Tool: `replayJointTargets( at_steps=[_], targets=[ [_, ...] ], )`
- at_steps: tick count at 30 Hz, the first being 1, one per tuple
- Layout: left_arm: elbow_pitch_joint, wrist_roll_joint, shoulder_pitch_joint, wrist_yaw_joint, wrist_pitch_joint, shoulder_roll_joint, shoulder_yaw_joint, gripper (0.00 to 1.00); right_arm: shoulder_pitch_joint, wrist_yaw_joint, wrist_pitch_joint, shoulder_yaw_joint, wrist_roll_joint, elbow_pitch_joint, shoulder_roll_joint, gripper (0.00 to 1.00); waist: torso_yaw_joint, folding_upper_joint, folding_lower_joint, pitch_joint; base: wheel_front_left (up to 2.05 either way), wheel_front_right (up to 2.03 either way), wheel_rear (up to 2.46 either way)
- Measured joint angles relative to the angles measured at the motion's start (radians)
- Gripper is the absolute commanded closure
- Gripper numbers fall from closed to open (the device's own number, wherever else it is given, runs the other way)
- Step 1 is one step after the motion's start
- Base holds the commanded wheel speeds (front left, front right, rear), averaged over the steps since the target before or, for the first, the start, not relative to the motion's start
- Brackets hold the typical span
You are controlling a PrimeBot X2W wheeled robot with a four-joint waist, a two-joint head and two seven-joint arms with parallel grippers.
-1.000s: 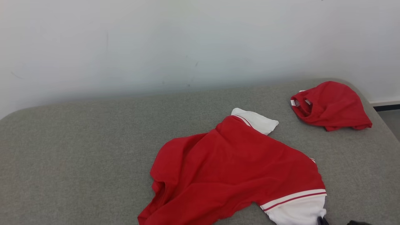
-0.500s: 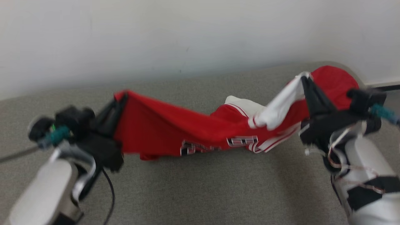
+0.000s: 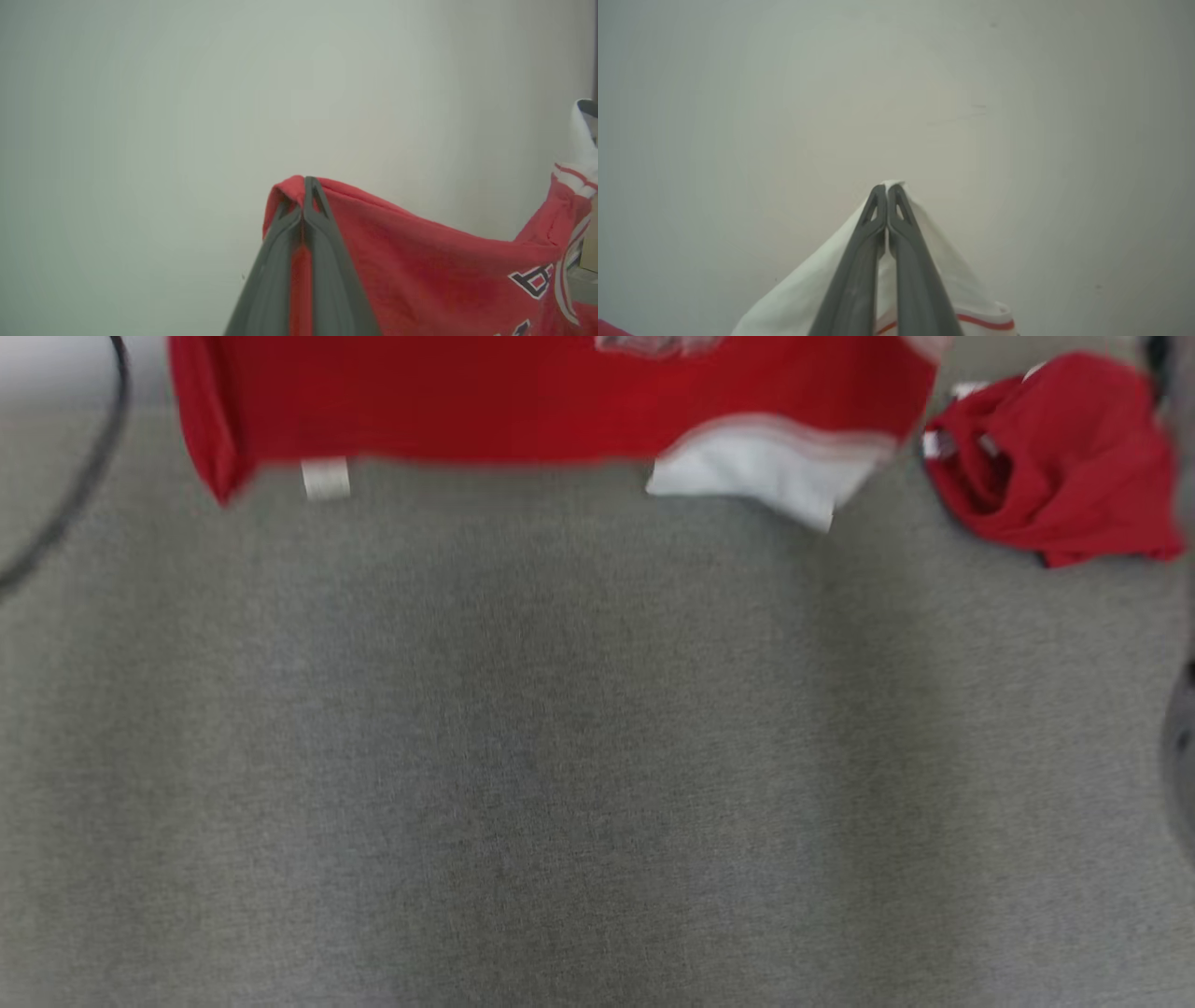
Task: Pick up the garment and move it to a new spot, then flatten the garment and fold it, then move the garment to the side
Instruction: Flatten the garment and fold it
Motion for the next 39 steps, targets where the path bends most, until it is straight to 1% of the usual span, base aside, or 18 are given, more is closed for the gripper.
replayJointTargets(
  at_steps=[1, 5, 7, 11, 15, 16, 19, 22, 25, 27, 30, 33, 36, 38, 39],
  targets=[
    [0.024, -0.022, -0.044, 0.0, -0.006, -0.001, -0.007, 1.0, -0.052, 0.0, -0.007, 0.001, -0.015, 0.025, 0.0, 1.0, 0.002, 0.0, 0.0, 0.02, 0.0, 0.0, 0.0],
    [0.117, -0.055, -0.192, 0.0, -0.042, 0.007, -0.058, 1.0, -0.223, 0.0, -0.031, 0.001, -0.064, 0.127, 0.011, 1.0, 0.012, 0.0, -0.0001, 0.092, 0.0, 0.0, 0.0],
    [0.165, -0.111, -0.231, 0.0, -0.058, 0.002, -0.066, 1.0, -0.291, 0.0, -0.045, 0.013, -0.093, 0.176, 0.013, 1.0, 0.019, 0.0, -0.0001, 0.12, 0.0, 0.0, 0.0],
    [0.21, -0.148, -0.311, 0.0, -0.096, 0.012, -0.125, 1.0, -0.403, 0.0, -0.076, 0.03, -0.135, 0.257, 0.016, 1.0, 0.035, 0.0001, -0.0001, 0.157, 0.0, 0.0, 0.0],
    [0.222, -0.175, -0.356, 0.0, -0.117, 0.021, -0.211, 1.0, -0.474, 0.0, -0.091, 0.05, -0.161, 0.322, 0.014, 1.0, 0.05, 0.0, -0.0005, 0.178, 0.0, 0.0, 0.0],
    [0.224, -0.201, -0.362, 0.0, -0.124, 0.021, -0.222, 1.0, -0.484, 0.0, -0.096, 0.054, -0.161, 0.335, 0.013, 1.0, 0.052, 0.0, -0.0005, 0.182, 0.0, 0.0, 0.0],
    [0.232, -0.238, -0.371, 0.0, -0.13, 0.038, -0.278, 1.0, -0.491, 0.0, -0.105, 0.071, -0.161, 0.37, 0.012, 1.0, 0.056, 0.0, -0.0005, 0.193, 0.0, 0.0, 0.0],
    [0.225, -0.29, -0.371, 0.0, -0.15, 0.048, -0.314, 1.0, -0.486, 0.0, -0.114, 0.103, -0.147, 0.382, 0.012, 1.0, 0.057, 0.0, -0.0004, 0.202, 0.0, 0.0, 0.0],
    [0.199, -0.337, -0.346, 0.0, -0.181, 0.052, -0.36, 1.0, -0.44, 0.0, -0.128, 0.139, -0.112, 0.377, 0.007, 1.0, 0.06, -0.0001, -0.0005, 0.201, 0.0, 0.0, 0.0],
    [0.166, -0.362, -0.295, 0.0, -0.208, 0.065, -0.394, 1.0, -0.381, 0.0, -0.141, 0.16, -0.073, 0.361, -0.007, 1.0, 0.062, -0.0001, -0.0005, 0.192, 0.0, 0.0, 0.0],
    [0.123, -0.406, -0.187, 0.0, -0.247, 0.085, -0.422, 1.0, -0.256, 0.0, -0.162, 0.192, 0.005, 0.306, -0.03, 1.0, 0.064, -0.0001, -0.0004, 0.165, 0.0, 0.0, 0.0],
    [0.066, -0.436, -0.073, 0.0, -0.269, 0.106, -0.43, 1.0, -0.1, 0.0, -0.181, 0.228, 0.092, 0.215, -0.049, 1.0, 0.064, -0.0003, -0.0007, 0.129, 0.0, 0.0, 0.0],
    [0.01, -0.444, 0.069, 0.0, -0.278, 0.107, -0.414, 1.0, 0.094, 0.0, -0.182, 0.27, 0.162, 0.107, -0.094, 1.0, 0.064, -0.0004, -0.0008, 0.087, 0.0, 0.0, 0.0],
    [-0.04, -0.436, 0.18, 0.004, -0.28, 0.102, -0.373, 1.0, 0.232, 0.0, -0.178, 0.281, 0.205, 0.03, -0.139, 1.0, 0.065, -0.0004, -0.0007, 0.057, 0.0, 0.0, 0.0],
    [-0.069, -0.421, 0.241, 0.019, -0.28, 0.099, -0.338, 1.0, 0.3, 0.0, -0.173, 0.286, 0.221, -0.012, -0.16, 1.0, 0.066, -0.0004, -0.0007, 0.042, 0.0, 0.0, 0.0]
  ],
)
